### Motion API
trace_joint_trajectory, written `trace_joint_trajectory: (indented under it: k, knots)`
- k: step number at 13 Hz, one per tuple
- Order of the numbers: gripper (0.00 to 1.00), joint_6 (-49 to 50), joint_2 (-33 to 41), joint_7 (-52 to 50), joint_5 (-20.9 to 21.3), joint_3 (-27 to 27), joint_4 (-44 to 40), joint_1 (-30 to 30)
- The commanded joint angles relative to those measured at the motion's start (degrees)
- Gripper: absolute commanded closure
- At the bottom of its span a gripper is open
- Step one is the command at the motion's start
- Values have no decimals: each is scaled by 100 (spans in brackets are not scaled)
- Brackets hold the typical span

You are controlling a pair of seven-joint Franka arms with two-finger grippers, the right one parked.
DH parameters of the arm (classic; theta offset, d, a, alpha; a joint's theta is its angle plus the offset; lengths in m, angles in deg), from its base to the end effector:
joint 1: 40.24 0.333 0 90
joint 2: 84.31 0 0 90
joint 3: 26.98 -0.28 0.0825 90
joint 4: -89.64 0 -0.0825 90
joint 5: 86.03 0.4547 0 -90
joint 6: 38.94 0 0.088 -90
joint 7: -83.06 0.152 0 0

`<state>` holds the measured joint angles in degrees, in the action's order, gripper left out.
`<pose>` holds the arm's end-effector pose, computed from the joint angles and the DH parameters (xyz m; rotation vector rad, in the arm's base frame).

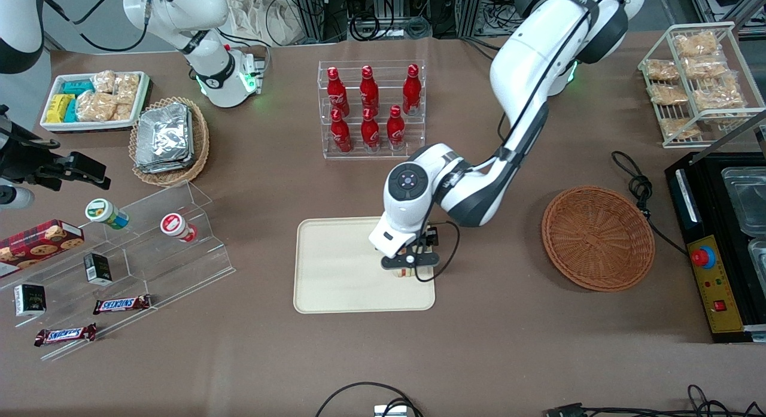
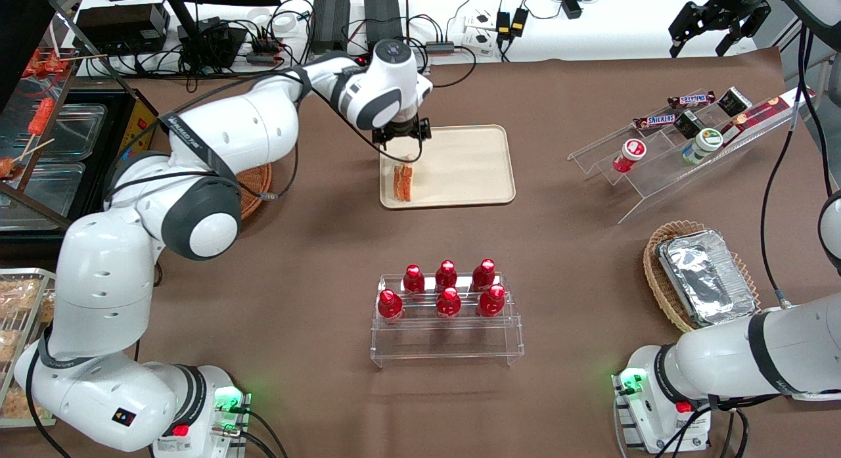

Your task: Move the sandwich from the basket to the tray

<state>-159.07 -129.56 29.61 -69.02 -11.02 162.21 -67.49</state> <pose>0.6217 -0.4973 0.2005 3.1245 0.1941 0.1525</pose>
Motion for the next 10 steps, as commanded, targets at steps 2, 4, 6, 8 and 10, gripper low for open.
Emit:
trace_joint_trajectory:
  k: [2, 4, 6, 8, 10]
  knots:
    - [0, 874, 884, -419, 127, -58, 73, 351]
    - [0, 1270, 1297, -473, 127, -111, 82, 640]
    - [0, 1569, 1588, -508, 100, -111, 82, 931]
    - [0, 1869, 1886, -403, 66, -111, 82, 1308]
    - [0, 2053, 2098, -298, 39, -94, 108, 1625]
